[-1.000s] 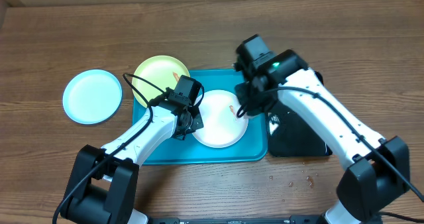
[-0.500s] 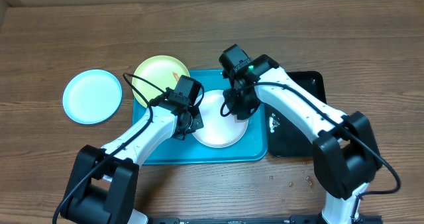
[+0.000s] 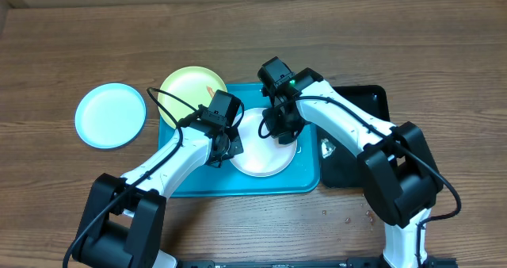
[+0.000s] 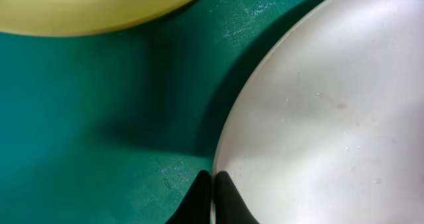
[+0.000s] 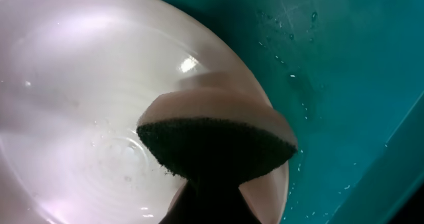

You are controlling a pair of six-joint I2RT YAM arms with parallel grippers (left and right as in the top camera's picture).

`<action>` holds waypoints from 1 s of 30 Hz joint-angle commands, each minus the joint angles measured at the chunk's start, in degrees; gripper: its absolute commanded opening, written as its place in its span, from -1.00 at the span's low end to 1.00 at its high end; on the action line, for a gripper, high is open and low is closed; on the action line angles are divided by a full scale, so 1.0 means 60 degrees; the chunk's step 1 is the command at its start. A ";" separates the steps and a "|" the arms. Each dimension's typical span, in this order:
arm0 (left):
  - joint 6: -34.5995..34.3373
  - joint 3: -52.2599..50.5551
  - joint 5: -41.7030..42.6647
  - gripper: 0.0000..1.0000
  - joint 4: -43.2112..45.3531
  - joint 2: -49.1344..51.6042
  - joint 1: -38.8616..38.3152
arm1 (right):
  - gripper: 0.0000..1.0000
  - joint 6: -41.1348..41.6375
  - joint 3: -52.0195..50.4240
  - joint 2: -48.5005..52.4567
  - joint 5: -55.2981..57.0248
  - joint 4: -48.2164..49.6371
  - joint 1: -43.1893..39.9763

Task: Clean dirty plates on tray and stack at the side
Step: 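Move the sponge left onto the pink-white plate held by the left gripper, then scrub the pink-white plate surface with the sponge in the right gripper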

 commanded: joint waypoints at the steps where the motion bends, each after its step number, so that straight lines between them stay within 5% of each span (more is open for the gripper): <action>1: 0.0189 0.0018 0.0073 -0.92 -0.0004 0.0076 0.0015 | -0.92 0.0102 0.0146 0.0219 -0.0069 0.0058 -0.0004; 16: 0.0186 0.0018 0.0011 -0.92 -0.0040 0.0076 0.0015 | -0.92 0.0244 -0.0157 0.0852 0.0000 0.0382 -0.0040; 30: 0.0186 0.0015 0.0011 -0.92 -0.0040 0.0076 0.0015 | -0.92 -0.0091 -0.0641 0.0860 -0.3767 0.0627 -0.0040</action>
